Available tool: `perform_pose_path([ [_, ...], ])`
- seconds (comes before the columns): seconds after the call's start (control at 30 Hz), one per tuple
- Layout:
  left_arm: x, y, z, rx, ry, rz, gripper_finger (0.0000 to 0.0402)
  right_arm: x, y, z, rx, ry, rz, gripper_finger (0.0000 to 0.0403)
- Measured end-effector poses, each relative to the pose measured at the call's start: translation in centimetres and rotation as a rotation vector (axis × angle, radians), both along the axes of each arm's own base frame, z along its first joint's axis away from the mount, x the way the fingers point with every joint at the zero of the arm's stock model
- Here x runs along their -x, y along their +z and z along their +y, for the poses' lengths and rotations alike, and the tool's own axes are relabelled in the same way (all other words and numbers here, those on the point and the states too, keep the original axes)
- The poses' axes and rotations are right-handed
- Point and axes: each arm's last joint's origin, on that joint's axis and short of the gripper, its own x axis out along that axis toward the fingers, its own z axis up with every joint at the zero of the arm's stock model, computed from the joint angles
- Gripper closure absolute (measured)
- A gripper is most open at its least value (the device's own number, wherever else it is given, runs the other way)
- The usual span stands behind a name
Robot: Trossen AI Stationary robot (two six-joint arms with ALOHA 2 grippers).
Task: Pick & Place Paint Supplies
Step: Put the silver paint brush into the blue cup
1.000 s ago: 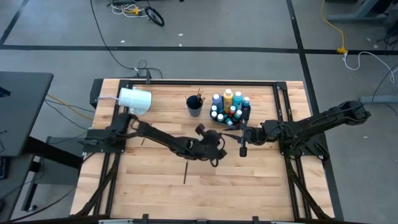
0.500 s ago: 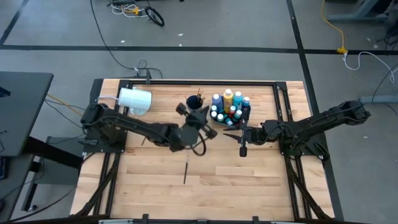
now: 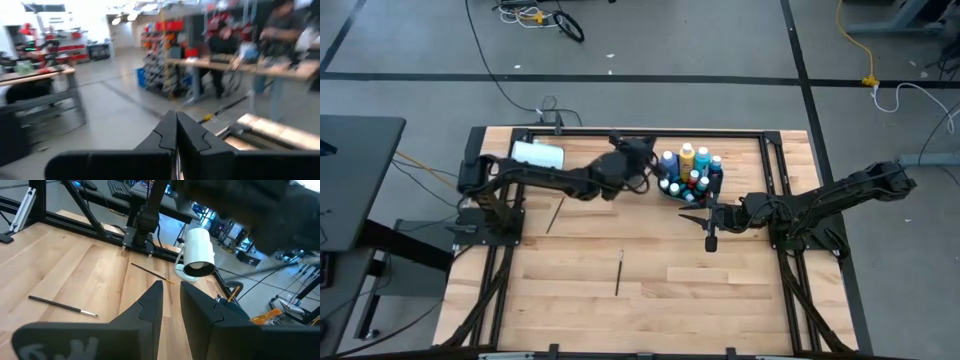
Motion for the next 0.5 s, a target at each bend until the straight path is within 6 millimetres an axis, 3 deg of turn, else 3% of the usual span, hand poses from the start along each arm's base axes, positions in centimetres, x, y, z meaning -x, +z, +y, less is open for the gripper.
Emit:
perform_pose_path([
  [0.2,2.8,-3.9,3.1,-0.05,-0.083,-0.177,0.0399,0.0,0.0,0.0,0.014,0.0,0.001,0.0332],
  [0.3,4.3,-5.5,3.4,-0.072,-0.078,-0.197,0.0398,0.0,0.0,0.0,0.032,0.001,0.002,0.0332],
  [0.5,5.7,-6.5,3.5,-0.161,-0.188,-0.215,0.0399,0.0,0.1,0.0,0.069,0.003,-0.006,0.0332],
])
